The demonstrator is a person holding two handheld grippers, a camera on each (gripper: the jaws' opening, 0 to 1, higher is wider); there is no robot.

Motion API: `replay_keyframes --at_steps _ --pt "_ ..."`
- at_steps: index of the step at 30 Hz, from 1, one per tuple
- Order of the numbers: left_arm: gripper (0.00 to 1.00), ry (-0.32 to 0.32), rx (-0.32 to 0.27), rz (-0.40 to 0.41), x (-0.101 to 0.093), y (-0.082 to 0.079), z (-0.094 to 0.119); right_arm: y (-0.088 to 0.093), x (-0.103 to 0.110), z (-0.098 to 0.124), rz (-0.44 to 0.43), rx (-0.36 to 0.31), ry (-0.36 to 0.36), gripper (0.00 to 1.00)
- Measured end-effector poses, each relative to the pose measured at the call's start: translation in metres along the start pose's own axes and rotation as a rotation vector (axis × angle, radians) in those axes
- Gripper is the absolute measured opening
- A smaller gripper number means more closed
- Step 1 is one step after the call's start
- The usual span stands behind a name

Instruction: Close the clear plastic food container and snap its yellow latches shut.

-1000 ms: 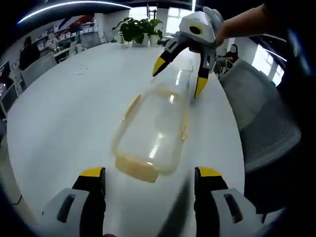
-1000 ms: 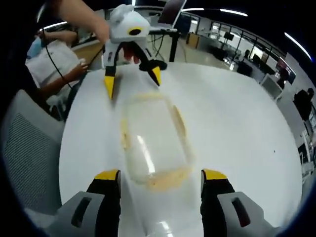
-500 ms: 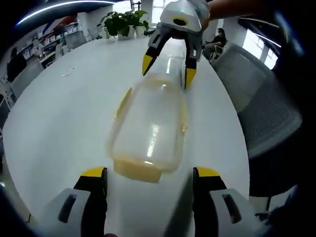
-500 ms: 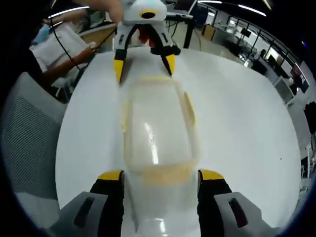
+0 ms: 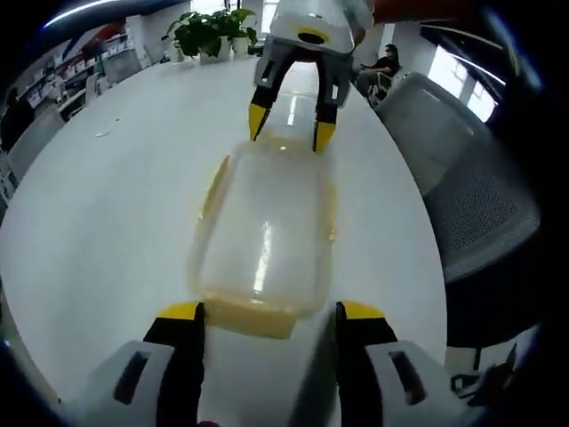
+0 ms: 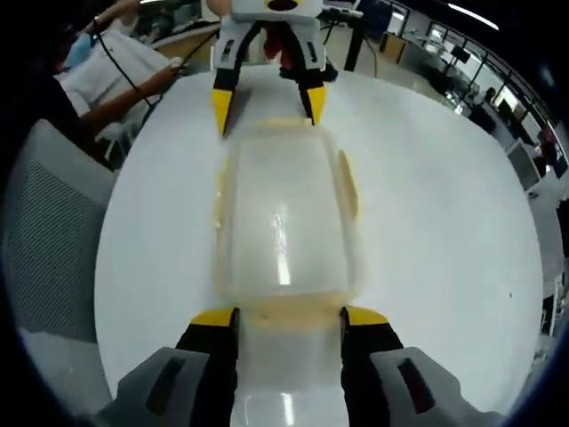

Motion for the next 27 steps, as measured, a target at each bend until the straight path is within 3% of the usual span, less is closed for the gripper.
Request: replay_keyframes --at_steps 4,7,8,17,27 --pt "0.52 -0.001 0.025 -0.046 0.0011 0.0003 0.0017 0.0002 -0.0004 0.0001 0.012 0.007 -0.007 0.40" --pt "0.40 -0.016 0.096 -0.142 0.0034 0.0046 0.0058 -0.0005 0.0002 0.0001 0.022 0.014 -0.008 0.39" --pt "0.39 0.006 0.064 -0.090 0.0025 0.0033 0.0033 -0.0010 0.0007 -0.0004 0.029 0.018 -0.008 0.39" --pt "0.39 -0.005 0.053 -0.105 0.0006 0.0054 0.0031 -0.0035 0.0012 -0.0013 0.030 0.050 -0.009 0.39" --pt "0.40 -0.007 0.116 -0.103 0.0009 0.0005 0.0023 -0.0048 -0.0008 -0.0026 0.027 0.080 -0.023 0.39"
Point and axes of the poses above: the point that each gripper's makers call its tool centre point, and the gripper's own axes: z roughly backward along the fingers, x roughly to its left, y roughly out of its underside, the point moved 6 cm from there along z, roughly backward along the fingers, and after that the axes turned 12 degrees about y, right-handed, at the moved point
